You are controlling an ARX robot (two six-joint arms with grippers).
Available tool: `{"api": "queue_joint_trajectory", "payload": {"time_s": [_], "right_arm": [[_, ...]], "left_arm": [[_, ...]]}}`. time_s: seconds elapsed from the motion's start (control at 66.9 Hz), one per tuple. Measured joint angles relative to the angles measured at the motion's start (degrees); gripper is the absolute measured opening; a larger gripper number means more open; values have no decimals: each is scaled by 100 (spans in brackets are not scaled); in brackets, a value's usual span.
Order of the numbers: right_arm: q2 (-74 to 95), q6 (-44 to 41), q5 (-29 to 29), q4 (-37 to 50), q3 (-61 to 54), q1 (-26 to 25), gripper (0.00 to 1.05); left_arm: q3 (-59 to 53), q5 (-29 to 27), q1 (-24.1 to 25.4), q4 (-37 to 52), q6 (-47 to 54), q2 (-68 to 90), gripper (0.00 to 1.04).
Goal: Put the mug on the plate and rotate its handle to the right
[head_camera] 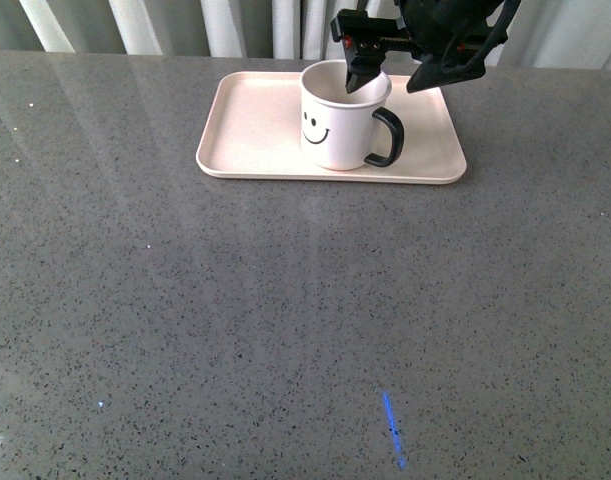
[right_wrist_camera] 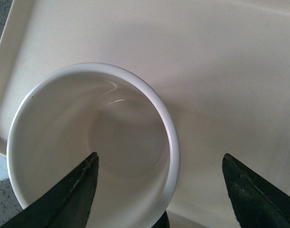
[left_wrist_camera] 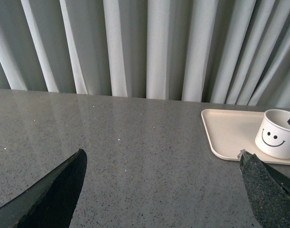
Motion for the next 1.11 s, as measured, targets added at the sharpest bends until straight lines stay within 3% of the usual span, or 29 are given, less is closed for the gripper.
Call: {"api": "queue_joint_trajectory", "payload": {"time_s": [0.344,0.478,0.702,1.106], "right_arm": [[7,20,17,-74,59,39,49],[15,42,35,-98,83,68,35],[66,131,52,-146,149,101,2],[87,326,-39,-260,328,116,2]], "left_arm": [[0,0,0,0,0,0,95],[0,0,0,0,0,0,96],[0,0,0,0,0,0,95],[-2,0,0,0,0,0,95]]}}
